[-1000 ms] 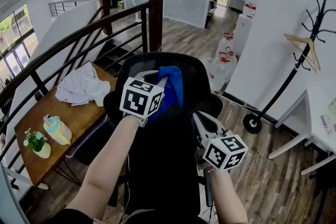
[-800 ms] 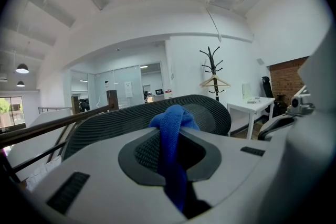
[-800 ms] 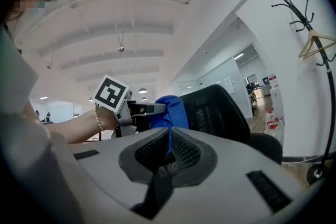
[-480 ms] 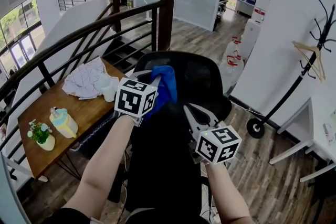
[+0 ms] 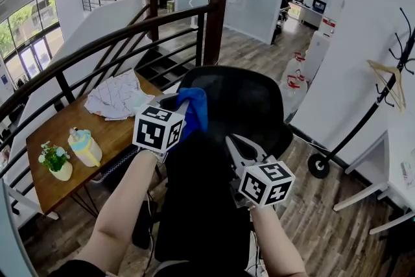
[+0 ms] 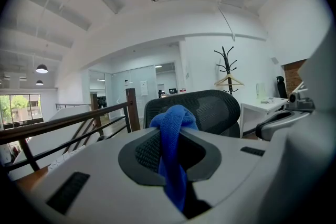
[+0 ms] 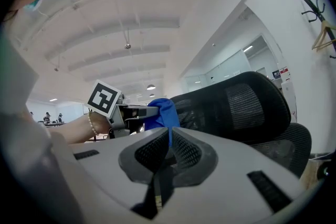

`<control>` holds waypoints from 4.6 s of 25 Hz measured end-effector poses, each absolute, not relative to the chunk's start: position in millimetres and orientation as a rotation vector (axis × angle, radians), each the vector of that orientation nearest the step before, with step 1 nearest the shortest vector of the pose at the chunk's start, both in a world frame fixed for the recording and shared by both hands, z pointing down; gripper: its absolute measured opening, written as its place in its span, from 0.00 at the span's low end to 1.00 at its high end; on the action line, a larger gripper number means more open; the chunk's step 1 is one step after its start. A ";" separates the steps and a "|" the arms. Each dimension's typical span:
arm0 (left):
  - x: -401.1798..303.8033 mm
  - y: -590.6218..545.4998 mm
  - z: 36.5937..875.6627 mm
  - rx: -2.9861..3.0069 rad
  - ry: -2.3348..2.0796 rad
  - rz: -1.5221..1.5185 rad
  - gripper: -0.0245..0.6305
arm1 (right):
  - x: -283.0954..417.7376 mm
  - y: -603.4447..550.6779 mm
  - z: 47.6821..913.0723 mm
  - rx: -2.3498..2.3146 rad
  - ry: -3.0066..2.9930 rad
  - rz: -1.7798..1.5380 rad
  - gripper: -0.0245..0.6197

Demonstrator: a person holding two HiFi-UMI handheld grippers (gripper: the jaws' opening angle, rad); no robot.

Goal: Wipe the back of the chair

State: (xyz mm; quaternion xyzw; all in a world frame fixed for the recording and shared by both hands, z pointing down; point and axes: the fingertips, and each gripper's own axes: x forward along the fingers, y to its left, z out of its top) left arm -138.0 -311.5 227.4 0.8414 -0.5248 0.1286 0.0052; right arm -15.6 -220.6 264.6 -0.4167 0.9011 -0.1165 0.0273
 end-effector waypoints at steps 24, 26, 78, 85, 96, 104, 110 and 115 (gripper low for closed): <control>-72.2 -218.7 303.6 2.700 -1.288 0.383 0.11 | 55.2 -189.1 297.1 -1.410 2.684 -0.462 0.09; -50.9 -217.4 309.9 2.717 -1.241 0.379 0.11 | 72.1 -189.9 300.6 -1.445 2.654 -0.471 0.09; 176.7 -308.6 389.5 2.700 -0.882 0.465 0.11 | 214.6 -246.5 388.9 -1.717 2.312 -0.715 0.09; 141.3 -314.3 389.4 2.663 -0.959 0.451 0.11 | 187.0 -249.6 392.5 -1.647 2.377 -0.747 0.09; 56.0 -322.3 388.7 2.544 -1.119 0.369 0.11 | 129.4 -253.5 393.4 -1.550 2.487 -0.770 0.09; -5.9 -324.7 392.7 2.496 -1.194 0.354 0.11 | 79.0 -267.0 387.2 -1.497 2.512 -0.746 0.09; -49.5 -329.5 396.7 2.462 -1.245 0.354 0.11 | 47.2 -273.8 383.4 -1.477 2.528 -0.736 0.09; -77.1 -330.5 394.0 2.440 -1.277 0.323 0.11 | 23.9 -274.0 384.2 -1.458 2.542 -0.756 0.09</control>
